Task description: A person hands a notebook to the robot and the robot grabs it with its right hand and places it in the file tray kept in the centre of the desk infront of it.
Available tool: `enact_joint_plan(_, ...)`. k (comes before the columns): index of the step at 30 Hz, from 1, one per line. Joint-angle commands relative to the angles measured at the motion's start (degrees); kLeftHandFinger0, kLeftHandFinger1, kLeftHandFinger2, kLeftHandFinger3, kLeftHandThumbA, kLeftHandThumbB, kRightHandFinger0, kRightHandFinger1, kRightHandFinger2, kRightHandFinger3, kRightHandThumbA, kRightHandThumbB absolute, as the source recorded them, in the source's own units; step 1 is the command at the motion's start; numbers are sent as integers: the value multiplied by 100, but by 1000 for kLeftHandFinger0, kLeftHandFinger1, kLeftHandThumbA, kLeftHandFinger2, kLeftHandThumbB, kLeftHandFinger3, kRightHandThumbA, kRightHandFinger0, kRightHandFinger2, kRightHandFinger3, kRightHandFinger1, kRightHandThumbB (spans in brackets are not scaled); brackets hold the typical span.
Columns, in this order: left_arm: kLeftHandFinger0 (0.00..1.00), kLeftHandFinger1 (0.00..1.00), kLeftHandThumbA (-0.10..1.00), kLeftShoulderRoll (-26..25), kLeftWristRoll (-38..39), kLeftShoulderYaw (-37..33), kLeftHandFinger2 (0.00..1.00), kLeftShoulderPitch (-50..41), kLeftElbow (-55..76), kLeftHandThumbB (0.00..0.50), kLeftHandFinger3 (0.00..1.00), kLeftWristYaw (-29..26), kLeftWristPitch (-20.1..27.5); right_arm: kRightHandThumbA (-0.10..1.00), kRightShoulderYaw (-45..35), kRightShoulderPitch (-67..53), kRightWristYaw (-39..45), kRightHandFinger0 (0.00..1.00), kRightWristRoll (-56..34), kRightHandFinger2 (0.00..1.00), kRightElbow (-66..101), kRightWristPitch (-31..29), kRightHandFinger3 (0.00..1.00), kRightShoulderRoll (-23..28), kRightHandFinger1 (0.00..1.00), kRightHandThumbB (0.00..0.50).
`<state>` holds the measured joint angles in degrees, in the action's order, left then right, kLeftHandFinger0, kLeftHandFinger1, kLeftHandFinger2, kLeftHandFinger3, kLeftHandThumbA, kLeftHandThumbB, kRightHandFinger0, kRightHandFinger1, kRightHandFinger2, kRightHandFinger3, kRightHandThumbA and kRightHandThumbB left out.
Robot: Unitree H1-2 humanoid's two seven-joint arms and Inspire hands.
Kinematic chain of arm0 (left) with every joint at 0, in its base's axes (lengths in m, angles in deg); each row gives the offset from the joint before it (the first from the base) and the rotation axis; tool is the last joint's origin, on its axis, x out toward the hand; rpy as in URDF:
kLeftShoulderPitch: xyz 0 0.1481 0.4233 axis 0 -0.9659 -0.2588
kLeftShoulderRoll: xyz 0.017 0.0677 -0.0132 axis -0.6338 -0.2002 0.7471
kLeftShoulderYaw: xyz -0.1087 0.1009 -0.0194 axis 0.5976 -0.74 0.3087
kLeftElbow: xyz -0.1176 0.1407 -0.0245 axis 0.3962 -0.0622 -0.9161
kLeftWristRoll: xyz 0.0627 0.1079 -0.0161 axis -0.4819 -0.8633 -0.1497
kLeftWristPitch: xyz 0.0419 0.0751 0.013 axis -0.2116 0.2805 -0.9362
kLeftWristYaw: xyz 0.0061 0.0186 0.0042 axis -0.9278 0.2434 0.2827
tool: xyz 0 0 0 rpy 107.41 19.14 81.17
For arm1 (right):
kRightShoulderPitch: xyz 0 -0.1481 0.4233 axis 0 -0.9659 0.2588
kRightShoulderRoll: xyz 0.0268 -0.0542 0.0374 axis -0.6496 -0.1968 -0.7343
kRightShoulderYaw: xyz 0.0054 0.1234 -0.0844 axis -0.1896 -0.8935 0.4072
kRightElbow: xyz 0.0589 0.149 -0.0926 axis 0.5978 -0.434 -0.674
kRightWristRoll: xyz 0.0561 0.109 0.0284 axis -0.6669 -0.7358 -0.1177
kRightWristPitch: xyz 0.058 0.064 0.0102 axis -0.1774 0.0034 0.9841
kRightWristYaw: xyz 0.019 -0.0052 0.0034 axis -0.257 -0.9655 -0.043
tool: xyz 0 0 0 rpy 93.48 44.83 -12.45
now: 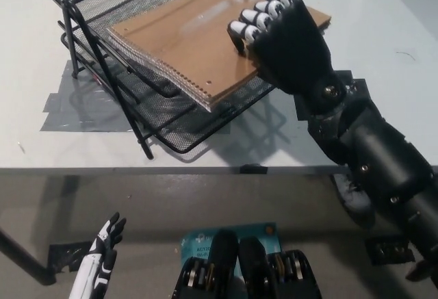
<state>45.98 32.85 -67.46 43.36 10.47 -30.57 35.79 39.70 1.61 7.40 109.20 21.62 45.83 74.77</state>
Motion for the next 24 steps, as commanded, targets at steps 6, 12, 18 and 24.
enact_joint_plan(6, 1000, 1000, 1000, -108, -24, -68, 1000, 37, 165, 323, 1000, 45, 122, 678, -56, 1093, -582, 0, -22, 80, -599, 153, 141, -378, 0, 0)
enact_joint_plan(12, 1000, 1000, 1000, -121, -32, -67, 1000, 74, 144, 336, 1000, 35, 115, 602, -47, 1489, -889, 0, -80, 59, -1115, 81, 171, -546, 0, 0)
enact_joint_plan(18, 1000, 1000, 1000, -116, -51, -84, 1000, 92, 179, 340, 1000, 44, 47, 534, -78, 1698, -954, 0, -103, 11, -1418, 257, 145, -650, 0, 0)
enact_joint_plan(24, 996, 1000, 1000, -101, -137, -98, 1000, 23, 198, 345, 1000, -4, 79, 515, -41, 1820, -1243, 0, -162, 5, -2101, 313, 130, -813, 0, 0)
